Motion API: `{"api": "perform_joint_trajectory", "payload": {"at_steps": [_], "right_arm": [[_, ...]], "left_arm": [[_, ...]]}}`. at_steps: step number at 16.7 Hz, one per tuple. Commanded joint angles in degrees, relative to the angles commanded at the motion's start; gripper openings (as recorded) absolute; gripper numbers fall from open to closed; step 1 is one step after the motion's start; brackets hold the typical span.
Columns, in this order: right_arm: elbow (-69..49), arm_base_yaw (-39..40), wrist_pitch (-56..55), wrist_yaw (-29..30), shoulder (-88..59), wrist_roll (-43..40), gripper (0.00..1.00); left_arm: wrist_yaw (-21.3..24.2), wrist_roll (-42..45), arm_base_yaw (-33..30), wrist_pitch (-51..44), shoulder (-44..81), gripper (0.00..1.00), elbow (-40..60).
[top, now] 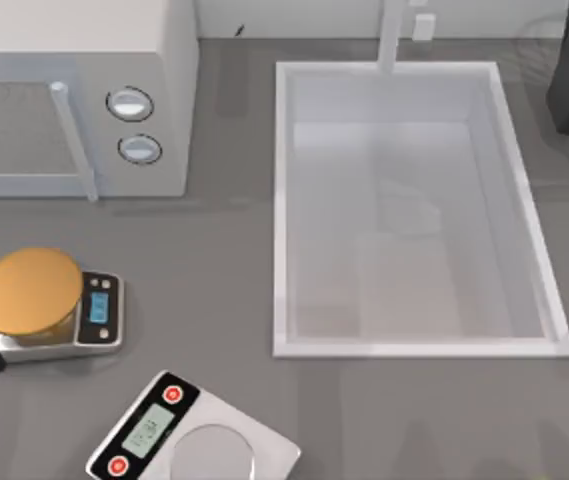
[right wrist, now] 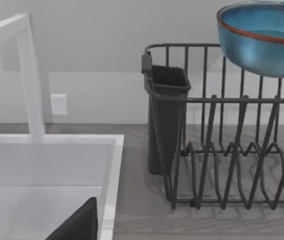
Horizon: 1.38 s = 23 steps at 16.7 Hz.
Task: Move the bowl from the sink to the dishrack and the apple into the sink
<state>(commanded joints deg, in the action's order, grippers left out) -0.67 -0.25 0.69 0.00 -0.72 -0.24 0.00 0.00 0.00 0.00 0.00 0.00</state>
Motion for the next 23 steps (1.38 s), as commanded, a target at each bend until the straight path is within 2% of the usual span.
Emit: {"api": "perform_joint_trajectory", "payload": {"at_steps": [5,17,23], "right_arm": [[-9.7,-3.6,10.6,0.0,-12.3,-3.5,1.0],[-47.3,-17.6,51.9,0.0,-71.5,-17.2,1.0],[-55.6,-20.7,60.9,0.0,-83.9,-20.2,1.0]], "left_arm": [[0.0,0.0,0.0,0.0,0.0,1.0,0.0],[0.0,0.0,0.0,0.0,0.0,1.0,0.0],[0.0,0.0,0.0,0.0,0.0,1.0,0.0]]}}
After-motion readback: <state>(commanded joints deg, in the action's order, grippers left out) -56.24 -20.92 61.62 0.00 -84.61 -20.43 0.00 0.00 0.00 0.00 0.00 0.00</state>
